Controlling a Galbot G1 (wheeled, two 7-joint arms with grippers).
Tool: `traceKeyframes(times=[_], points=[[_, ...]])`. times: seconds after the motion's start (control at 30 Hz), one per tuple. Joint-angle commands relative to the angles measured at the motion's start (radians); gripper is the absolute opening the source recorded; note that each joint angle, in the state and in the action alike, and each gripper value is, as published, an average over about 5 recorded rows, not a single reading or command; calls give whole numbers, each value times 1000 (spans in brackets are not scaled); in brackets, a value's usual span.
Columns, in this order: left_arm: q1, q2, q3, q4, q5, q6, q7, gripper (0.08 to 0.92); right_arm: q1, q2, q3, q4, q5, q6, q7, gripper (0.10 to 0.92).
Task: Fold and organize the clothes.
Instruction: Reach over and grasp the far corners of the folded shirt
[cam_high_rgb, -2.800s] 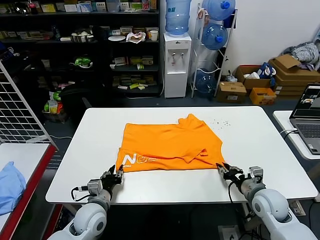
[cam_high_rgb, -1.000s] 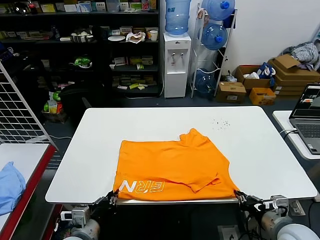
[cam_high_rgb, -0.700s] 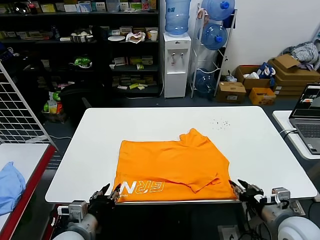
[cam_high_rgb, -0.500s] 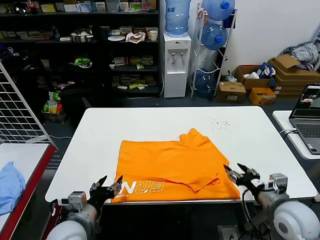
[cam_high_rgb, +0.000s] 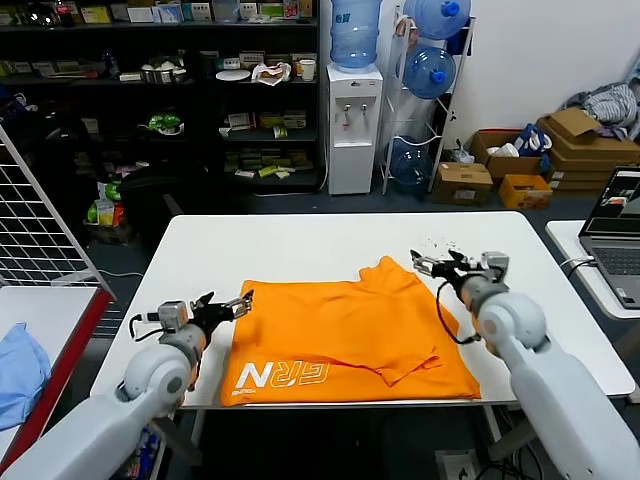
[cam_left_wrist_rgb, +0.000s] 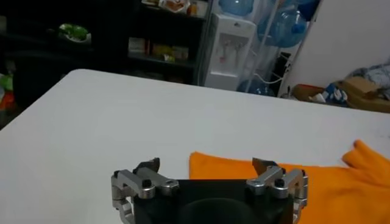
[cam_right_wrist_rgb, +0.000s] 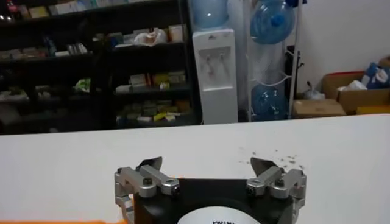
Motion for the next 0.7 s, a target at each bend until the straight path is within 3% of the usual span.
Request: traceKeyframes(times=[0.03,0.23,0.7], points=[[-292,-107,158,358,-57,24,87,921,284,144,-189,-355,-19,-65,-6,921],[-305,-141,170,396,-42,29,87,921,257,166,-193,-369,-32,-98,-7,921],[-271,-135,194,357,-41,51,69,921,212,152,-183,-359,-46,-116,-15,921]])
